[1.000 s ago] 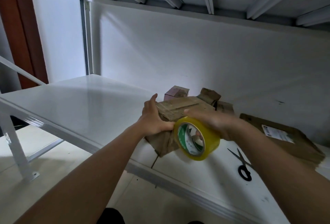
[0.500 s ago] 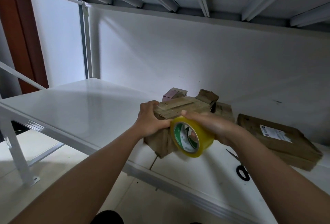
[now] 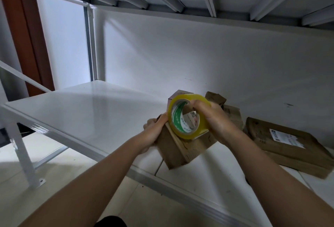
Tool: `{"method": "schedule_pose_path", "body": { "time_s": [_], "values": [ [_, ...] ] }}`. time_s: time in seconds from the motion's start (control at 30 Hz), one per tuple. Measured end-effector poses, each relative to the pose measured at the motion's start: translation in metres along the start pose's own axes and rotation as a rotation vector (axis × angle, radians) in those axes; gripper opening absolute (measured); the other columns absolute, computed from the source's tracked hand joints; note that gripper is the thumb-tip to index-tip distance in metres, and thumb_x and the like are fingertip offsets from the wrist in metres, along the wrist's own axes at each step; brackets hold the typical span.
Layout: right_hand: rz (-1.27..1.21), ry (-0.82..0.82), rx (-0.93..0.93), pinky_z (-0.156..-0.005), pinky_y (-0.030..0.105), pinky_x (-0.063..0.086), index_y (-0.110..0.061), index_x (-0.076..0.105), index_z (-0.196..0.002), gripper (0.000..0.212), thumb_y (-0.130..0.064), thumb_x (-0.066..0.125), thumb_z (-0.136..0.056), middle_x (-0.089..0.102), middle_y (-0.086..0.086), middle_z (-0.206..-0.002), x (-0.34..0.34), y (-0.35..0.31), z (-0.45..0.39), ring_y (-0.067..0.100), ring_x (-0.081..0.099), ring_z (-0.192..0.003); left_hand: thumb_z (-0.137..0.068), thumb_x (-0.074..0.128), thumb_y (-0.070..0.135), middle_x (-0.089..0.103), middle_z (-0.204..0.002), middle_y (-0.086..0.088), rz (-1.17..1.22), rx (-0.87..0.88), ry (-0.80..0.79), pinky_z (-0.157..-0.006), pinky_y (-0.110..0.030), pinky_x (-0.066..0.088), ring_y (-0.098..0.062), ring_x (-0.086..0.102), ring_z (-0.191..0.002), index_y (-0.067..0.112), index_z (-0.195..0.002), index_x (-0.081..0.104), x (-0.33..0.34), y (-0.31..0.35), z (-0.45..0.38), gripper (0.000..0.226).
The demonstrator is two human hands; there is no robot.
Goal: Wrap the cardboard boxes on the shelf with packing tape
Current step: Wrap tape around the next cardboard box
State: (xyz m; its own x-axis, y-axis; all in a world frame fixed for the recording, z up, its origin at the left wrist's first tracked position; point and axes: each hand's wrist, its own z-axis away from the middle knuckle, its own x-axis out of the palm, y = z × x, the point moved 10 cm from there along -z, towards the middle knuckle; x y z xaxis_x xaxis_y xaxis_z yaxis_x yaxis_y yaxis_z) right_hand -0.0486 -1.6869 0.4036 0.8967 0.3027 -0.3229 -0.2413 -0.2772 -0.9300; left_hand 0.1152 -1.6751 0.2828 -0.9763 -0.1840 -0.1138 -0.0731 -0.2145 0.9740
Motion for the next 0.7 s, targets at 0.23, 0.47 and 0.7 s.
{"method": "schedule_pose_path", "body": {
  "time_s": [0.23,0.47,0.7],
  "values": [
    [-0.037,-0.002,-0.026,-0.068,0.029,0.049,-0.025,0.067,-0.091,0.025,-0.046,0.066,-0.079,0.071,-0.01,-0.074,-0.003,0.008,-0.007,0.01,0.067,-0.076,-0.09,0.043,0.055,0.039,-0.146,-0.002,0.011,-0.163,-0.204,-0.108,-0.053,0.025,-0.021,0.026,-0.141,0.022,-0.135,0.048,-0.05,0.011,0.008,0.056],
    [-0.013,-0.057,-0.046,-0.082,0.038,0.055,-0.024,0.067,-0.095,0.033,-0.051,0.07,-0.074,0.071,-0.001,-0.089,0.01,0.003,-0.006,0.019,0.067,-0.088,-0.083,0.04,0.075,0.055,-0.128,-0.003,-0.312,-0.094,-0.081,-0.098,-0.045,0.037,-0.025,0.049,-0.119,0.023,-0.124,0.057,-0.018,0.054,-0.011,0.069],
    [-0.211,-0.008,-0.036,-0.074,0.03,0.053,-0.023,0.065,-0.091,0.061,-0.066,0.064,-0.047,0.071,-0.011,-0.068,0.002,0.025,0.005,0.007,0.067,-0.068,-0.092,0.042,0.06,0.057,-0.114,-0.008,-0.493,-0.133,-0.125,-0.088,-0.045,0.04,-0.028,0.052,-0.105,0.019,-0.11,0.054,0.001,0.054,-0.018,0.046]
  ]
}}
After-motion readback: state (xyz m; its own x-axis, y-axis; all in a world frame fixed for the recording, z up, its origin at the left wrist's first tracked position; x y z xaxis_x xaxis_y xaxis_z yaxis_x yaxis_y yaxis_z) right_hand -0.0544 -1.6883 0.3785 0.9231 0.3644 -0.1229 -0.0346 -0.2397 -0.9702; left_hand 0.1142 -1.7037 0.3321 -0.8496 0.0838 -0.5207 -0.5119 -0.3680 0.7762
